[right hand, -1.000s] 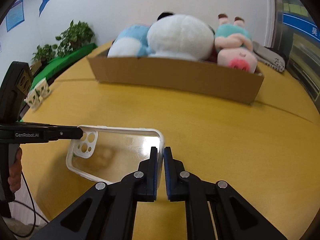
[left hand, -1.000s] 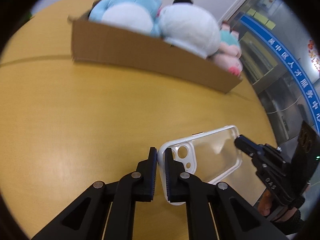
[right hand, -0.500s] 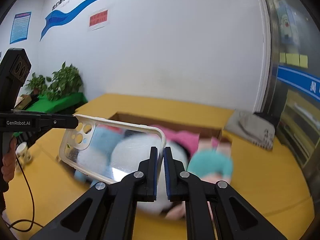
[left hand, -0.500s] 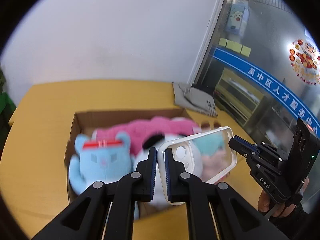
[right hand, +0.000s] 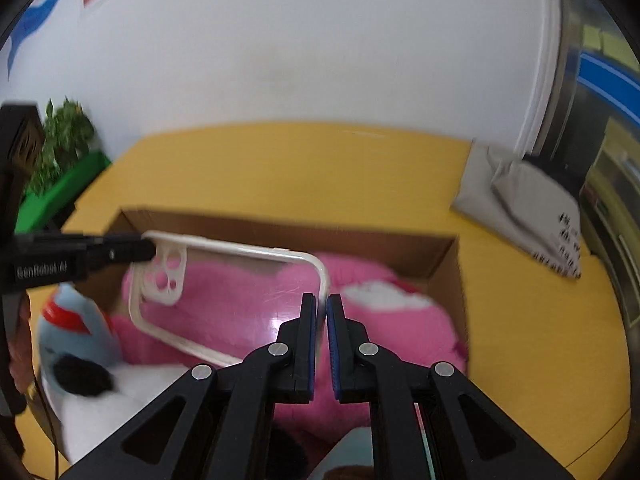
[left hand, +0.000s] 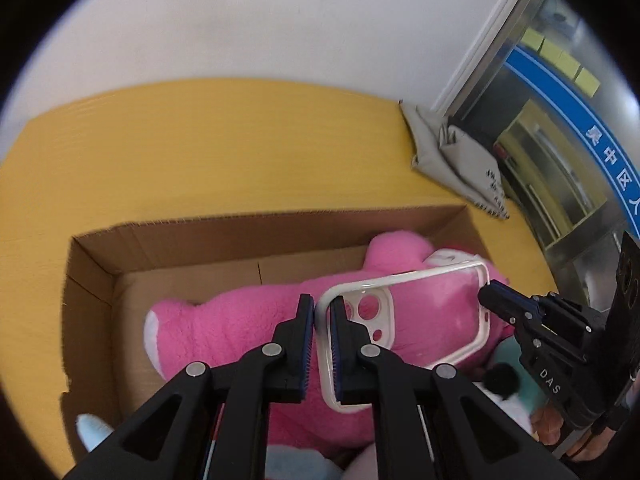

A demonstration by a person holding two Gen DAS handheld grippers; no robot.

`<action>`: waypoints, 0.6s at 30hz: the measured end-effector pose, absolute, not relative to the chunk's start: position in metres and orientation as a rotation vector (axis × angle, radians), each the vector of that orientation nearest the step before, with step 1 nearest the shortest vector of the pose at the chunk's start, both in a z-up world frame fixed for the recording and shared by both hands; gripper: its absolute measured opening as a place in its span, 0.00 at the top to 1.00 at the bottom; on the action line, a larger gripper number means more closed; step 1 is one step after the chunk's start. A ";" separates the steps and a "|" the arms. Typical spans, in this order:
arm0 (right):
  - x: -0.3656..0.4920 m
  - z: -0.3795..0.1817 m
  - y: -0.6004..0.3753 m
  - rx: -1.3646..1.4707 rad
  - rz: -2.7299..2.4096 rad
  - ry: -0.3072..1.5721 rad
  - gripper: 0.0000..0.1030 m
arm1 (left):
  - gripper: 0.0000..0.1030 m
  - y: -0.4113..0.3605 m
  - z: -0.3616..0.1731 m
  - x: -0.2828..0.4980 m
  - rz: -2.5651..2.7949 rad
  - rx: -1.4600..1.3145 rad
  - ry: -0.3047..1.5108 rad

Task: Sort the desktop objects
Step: 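Lift the phone case and lower it into the box onto the pink bear, then open both grippers to release the phone case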

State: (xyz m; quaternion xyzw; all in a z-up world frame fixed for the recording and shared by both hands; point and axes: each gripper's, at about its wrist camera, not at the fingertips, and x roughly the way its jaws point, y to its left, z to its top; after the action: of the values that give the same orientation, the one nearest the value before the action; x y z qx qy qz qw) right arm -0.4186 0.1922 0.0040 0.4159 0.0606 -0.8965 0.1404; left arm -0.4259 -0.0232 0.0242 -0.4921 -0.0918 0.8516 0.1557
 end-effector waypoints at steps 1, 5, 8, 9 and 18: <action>-0.418 -0.002 0.191 1.224 -2.582 0.183 0.93 | 0.92 -0.022 0.021 -0.427 2.435 -1.418 -0.256; -0.414 -0.002 0.187 1.247 -2.578 0.219 0.92 | 0.92 -0.020 0.024 -0.425 2.442 -1.412 -0.213; -0.416 -0.005 0.192 1.264 -2.579 0.222 0.83 | 0.90 -0.023 0.032 -0.419 2.455 -1.385 -0.204; -0.415 -0.004 0.195 1.258 -2.588 0.218 0.63 | 0.89 -0.028 0.037 -0.416 2.463 -1.371 -0.212; -0.314 0.057 0.217 1.003 -2.577 0.102 0.07 | 0.28 -0.093 0.078 -0.298 2.571 -1.201 -0.269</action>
State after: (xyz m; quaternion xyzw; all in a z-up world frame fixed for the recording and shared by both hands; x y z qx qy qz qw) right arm -0.3138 0.2174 0.0569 0.3560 0.0364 -0.9150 0.1863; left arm -0.2978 -0.0930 0.0783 -0.4168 -0.0932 0.8925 0.1452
